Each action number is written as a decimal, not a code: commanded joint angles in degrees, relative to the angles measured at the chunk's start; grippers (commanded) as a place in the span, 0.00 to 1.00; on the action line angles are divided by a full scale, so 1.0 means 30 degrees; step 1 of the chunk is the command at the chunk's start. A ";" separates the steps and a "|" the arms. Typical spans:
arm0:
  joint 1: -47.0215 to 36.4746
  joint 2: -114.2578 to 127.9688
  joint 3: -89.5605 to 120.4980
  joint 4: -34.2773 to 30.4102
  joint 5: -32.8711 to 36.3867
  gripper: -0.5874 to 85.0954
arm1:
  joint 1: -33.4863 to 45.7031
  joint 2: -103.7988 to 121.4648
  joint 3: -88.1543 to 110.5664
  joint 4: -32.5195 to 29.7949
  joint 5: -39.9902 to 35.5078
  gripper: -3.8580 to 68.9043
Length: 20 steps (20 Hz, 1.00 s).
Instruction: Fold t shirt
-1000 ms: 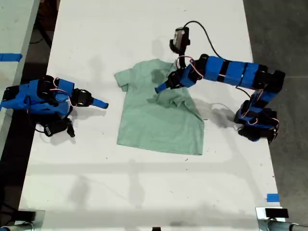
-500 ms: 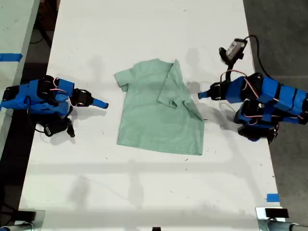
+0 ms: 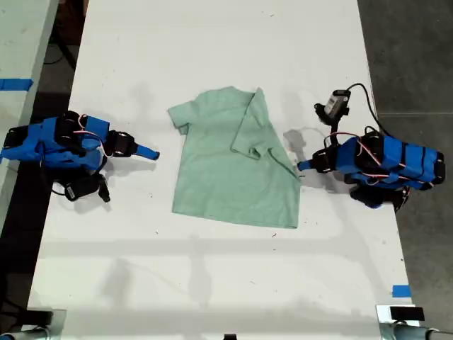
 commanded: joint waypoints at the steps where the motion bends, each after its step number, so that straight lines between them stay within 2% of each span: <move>1: 0.0176 0.0029 0.0762 0.0059 -0.0176 0.03 | -0.1406 0.0293 0.1172 0.0059 0.0029 0.06; 2: 0.0176 0.0029 0.0762 0.0059 -0.0176 0.03 | -0.1582 0.0293 0.1172 0.0059 -0.0117 0.06; 4: 0.0176 0.0029 0.0762 0.0059 -0.0176 0.03 | -0.1553 0.0293 0.1172 0.0088 -0.1934 0.06; 20: 0.0176 0.0029 0.0762 0.0059 -0.0176 0.03 | -0.1494 0.0293 0.1172 0.0117 -0.2021 0.06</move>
